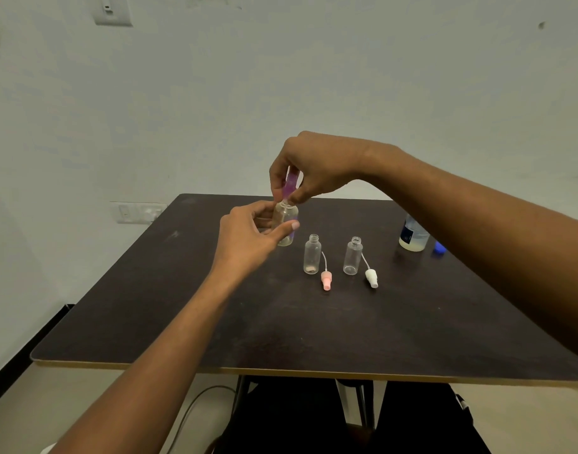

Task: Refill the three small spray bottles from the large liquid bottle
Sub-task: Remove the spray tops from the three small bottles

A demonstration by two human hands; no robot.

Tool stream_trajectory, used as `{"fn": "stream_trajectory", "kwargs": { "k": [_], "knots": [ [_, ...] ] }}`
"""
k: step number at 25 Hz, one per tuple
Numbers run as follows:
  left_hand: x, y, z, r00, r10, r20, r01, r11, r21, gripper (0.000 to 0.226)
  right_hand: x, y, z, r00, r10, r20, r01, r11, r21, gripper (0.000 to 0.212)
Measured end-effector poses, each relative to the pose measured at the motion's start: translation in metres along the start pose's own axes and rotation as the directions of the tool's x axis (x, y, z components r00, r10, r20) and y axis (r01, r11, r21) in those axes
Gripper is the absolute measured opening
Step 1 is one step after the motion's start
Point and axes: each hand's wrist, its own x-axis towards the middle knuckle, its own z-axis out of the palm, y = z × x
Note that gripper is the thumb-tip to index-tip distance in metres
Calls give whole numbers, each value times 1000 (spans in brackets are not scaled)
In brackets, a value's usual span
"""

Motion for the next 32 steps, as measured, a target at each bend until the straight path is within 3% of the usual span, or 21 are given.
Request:
{"fn": "stream_trajectory", "kwargs": {
  "k": [15, 25, 28, 32],
  "knots": [
    [-1, -15, -1, 1000, -8, 12, 8, 1000, -27, 49, -19, 8, -32, 994, 11, -107, -7, 999, 35, 12],
    [-6, -42, -1, 999, -24, 28, 25, 999, -35, 33, -48, 23, -31, 961, 151, -231, -122, 983, 135, 20],
    [-7, -54, 1, 998, -54, 25, 55, 998, -33, 34, -54, 26, -9, 926, 244, -288, -191, 961, 200, 18],
    [-6, -68, 6, 995, -89, 38, 89, 996, -11, 41, -58, 25, 37, 813, 435, -387, -301, 883, 360, 14]
  ]
}}
